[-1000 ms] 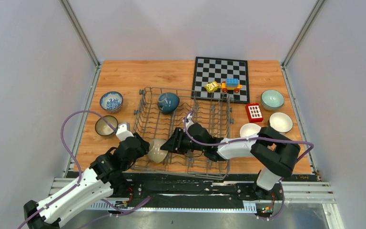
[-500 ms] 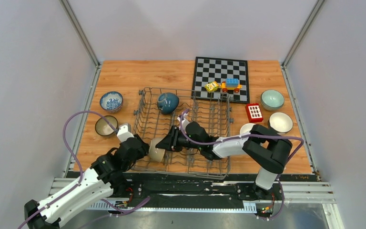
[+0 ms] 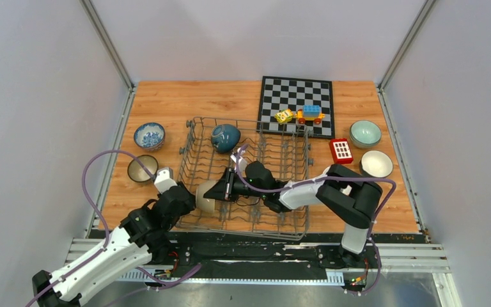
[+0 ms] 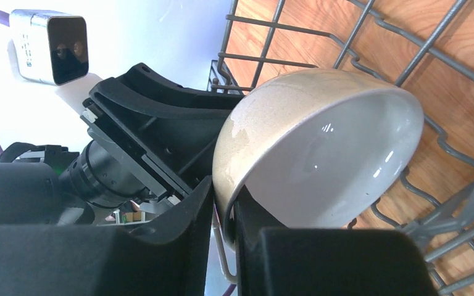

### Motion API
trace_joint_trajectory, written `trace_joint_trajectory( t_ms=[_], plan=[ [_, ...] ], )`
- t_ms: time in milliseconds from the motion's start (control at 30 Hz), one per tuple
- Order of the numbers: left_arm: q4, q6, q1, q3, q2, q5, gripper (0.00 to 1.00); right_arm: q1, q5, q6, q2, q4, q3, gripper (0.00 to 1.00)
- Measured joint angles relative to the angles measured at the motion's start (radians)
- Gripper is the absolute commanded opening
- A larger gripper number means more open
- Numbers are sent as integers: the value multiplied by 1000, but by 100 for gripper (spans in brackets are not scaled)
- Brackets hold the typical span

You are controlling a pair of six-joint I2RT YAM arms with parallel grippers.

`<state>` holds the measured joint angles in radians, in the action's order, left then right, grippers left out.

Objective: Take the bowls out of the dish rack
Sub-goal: Pick up the bowl from the dish rack.

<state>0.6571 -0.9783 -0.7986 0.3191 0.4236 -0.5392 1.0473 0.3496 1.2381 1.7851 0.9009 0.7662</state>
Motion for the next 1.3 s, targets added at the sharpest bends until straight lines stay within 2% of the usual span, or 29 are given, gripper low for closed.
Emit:
trace_joint_trajectory(
  t_ms=[300, 600, 1300],
  plan=[
    [43, -2, 0, 7, -8, -13, 46, 0, 37, 3, 48, 81, 15, 0],
    [111, 2, 0, 114, -9, -66, 54, -1, 74, 4, 80, 175, 31, 0],
    [203, 10, -2, 318, -58, -190, 66, -3, 171, -53, 77, 202, 77, 0]
  ],
)
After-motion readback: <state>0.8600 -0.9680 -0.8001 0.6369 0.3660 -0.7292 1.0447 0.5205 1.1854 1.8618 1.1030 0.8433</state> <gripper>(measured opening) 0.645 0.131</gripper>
